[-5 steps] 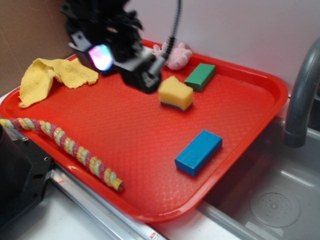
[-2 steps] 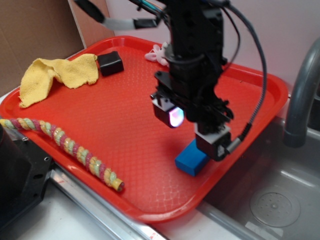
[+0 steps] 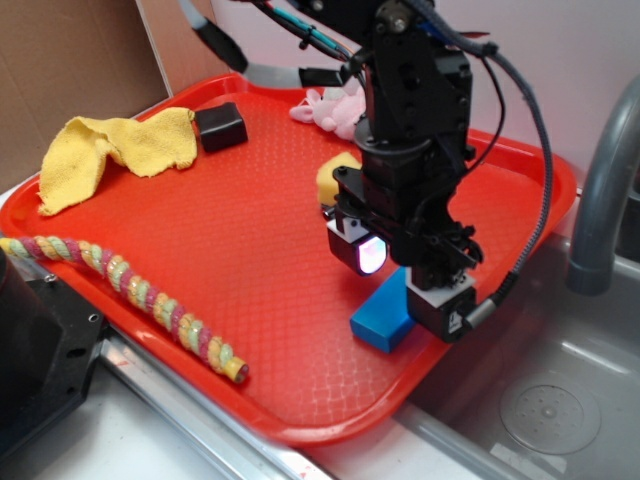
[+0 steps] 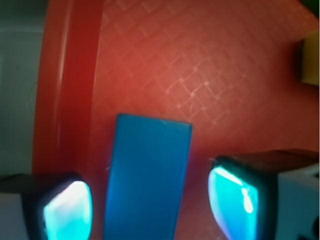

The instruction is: Grab the blue block.

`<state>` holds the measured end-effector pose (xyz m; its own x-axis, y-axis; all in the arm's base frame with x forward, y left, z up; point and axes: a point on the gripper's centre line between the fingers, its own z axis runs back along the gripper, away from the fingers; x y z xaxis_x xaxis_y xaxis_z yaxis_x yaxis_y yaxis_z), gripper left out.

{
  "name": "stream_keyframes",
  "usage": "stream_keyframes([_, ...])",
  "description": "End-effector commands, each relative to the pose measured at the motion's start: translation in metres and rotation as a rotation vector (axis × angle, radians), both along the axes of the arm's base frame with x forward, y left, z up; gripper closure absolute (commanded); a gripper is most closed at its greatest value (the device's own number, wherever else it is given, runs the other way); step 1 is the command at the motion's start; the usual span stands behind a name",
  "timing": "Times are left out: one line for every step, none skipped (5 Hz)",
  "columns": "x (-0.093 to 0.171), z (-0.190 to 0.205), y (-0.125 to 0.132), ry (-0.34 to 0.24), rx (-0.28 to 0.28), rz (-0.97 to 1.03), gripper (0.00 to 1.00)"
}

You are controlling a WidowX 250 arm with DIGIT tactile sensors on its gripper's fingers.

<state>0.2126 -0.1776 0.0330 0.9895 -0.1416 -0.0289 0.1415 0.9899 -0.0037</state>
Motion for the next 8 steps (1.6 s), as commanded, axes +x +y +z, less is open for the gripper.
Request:
stream_keyframes([-0.003, -0.013, 0.030, 0.037, -0.001, 0.024, 0.00])
stream_keyframes([-0.014, -0.014, 0.039, 0.049, 0.000, 0.020, 0.00])
stream_keyframes([-0.019, -0.014, 0.044, 0.050, -0.001, 0.026, 0.00])
stream_keyframes([-0.019, -0.017, 0.037, 0.060, 0.028, -0.020, 0.00])
stream_keyframes([-0.018, -0.018, 0.032, 0.069, 0.036, -0.105, 1.00])
stream_keyframes([-0.020, -0.005, 0.035, 0.064, 0.040, -0.195, 1.00])
stream_keyframes([-0.029, 0.044, 0.047, -0.030, 0.027, -0.234, 1.00])
stream_keyframes([-0.039, 0.093, 0.072, -0.112, 0.005, -0.139, 1.00])
